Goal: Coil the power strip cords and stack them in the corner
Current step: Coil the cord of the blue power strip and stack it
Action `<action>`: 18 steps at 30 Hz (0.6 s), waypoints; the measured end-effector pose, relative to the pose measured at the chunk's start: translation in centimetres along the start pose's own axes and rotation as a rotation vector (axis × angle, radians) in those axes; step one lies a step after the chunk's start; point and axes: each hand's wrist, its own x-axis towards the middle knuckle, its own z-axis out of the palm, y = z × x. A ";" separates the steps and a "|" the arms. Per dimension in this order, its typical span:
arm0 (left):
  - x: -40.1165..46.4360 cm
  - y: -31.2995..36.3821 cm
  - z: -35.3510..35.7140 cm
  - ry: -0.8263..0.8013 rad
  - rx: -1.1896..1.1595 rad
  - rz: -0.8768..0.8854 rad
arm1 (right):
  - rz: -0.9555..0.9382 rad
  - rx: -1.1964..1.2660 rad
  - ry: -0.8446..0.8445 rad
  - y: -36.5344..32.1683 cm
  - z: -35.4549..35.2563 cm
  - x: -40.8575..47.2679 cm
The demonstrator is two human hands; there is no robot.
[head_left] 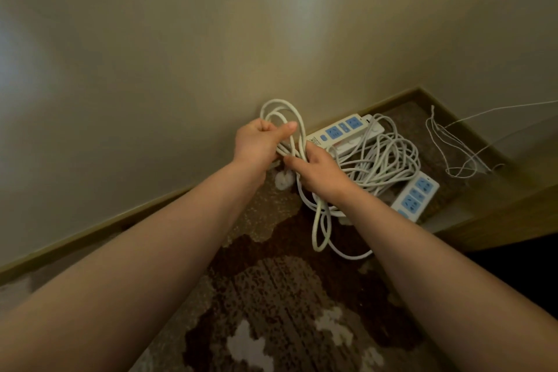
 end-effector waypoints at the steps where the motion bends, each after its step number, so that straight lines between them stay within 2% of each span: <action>1: 0.1 -0.2 0.1 0.025 0.019 0.025 | -0.011 -0.006 0.010 -0.1 0.0 0.0; 3: 0.3 -0.5 0.2 0.061 0.018 0.044 | -0.035 -0.051 0.011 -0.3 -0.1 0.2; 6: 1.2 -0.4 0.3 0.020 -0.225 -0.052 | -0.028 -0.088 0.011 0.0 -0.3 0.2; 14: 1.6 0.5 1.5 -0.378 -0.408 -0.134 | -0.068 -0.029 0.007 0.0 -1.0 0.0; 18: 1.8 0.9 2.3 -0.346 -0.379 -0.130 | -0.043 -0.030 -0.037 0.4 -1.1 -0.1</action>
